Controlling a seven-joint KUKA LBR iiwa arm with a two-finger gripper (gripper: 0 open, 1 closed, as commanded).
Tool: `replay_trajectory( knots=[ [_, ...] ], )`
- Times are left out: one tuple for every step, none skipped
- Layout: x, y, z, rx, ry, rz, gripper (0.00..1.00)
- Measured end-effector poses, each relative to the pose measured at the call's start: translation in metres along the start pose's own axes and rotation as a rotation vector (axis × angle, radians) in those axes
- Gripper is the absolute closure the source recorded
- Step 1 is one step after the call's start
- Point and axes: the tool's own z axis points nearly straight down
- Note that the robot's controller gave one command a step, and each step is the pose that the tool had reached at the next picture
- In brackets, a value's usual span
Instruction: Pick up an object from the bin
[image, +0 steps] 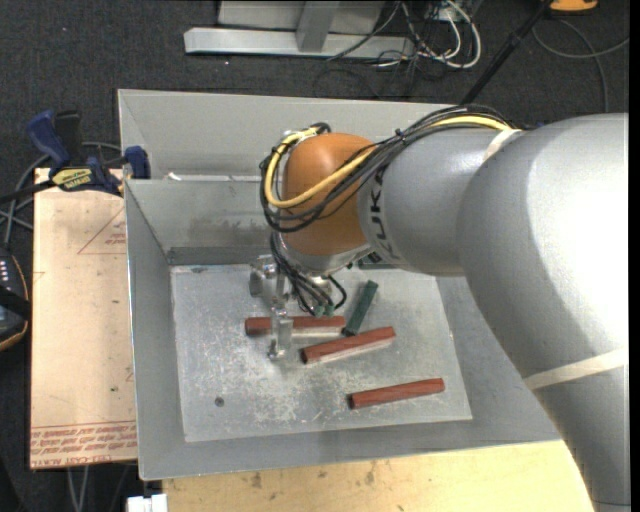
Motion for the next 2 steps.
replay_trajectory(
  knots=[
    [0.0, 0.0, 0.0, 0.0, -0.001, 0.0, 1.0],
    [0.004, 0.022, -0.191, 0.0, -0.011, -0.186, 1.0]
  ],
)
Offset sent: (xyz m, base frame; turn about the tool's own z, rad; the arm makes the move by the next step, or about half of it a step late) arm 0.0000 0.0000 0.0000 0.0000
